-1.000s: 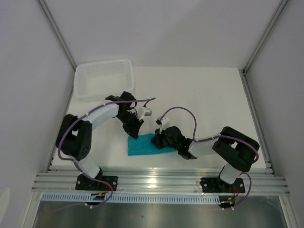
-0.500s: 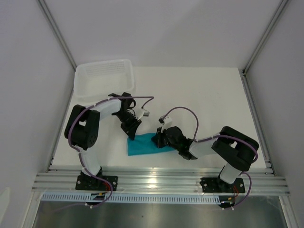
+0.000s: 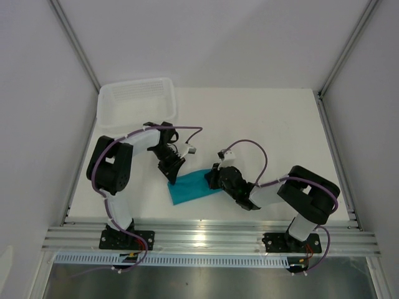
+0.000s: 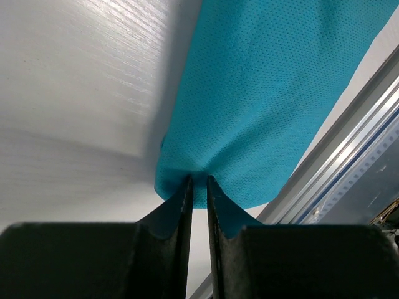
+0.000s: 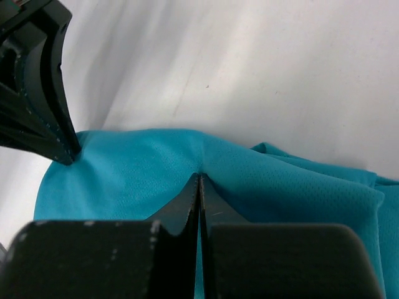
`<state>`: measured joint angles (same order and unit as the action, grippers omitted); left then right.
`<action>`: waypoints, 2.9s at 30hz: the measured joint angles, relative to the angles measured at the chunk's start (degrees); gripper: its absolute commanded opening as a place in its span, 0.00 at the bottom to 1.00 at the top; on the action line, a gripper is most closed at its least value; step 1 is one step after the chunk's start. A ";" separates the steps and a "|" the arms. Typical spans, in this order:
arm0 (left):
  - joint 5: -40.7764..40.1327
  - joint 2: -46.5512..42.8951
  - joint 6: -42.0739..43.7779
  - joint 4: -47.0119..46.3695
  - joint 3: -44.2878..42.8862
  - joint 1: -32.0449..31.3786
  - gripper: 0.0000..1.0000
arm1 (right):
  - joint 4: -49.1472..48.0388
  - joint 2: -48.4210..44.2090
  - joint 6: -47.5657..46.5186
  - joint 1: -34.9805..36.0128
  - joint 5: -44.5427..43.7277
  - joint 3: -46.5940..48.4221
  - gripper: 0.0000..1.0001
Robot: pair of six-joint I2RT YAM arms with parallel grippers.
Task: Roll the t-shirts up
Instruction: Roll the tshirt
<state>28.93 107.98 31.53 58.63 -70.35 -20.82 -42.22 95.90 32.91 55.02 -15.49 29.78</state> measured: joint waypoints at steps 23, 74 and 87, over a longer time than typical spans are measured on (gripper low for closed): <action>-11.56 -7.93 -2.60 -9.16 3.91 -13.64 0.27 | 2.14 2.36 5.97 0.37 -2.71 2.21 0.00; -15.28 -5.97 -2.03 -10.69 5.01 -13.44 0.29 | 20.17 -8.28 -0.33 -12.17 -7.37 5.38 0.42; -15.87 -5.99 -2.03 -10.91 5.03 -13.44 0.32 | 39.78 -20.46 -10.19 -20.11 15.06 9.35 0.56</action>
<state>13.06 102.00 29.50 47.72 -65.32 -34.26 -2.44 75.44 22.72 34.92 -0.43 39.13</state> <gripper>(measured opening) 0.318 0.576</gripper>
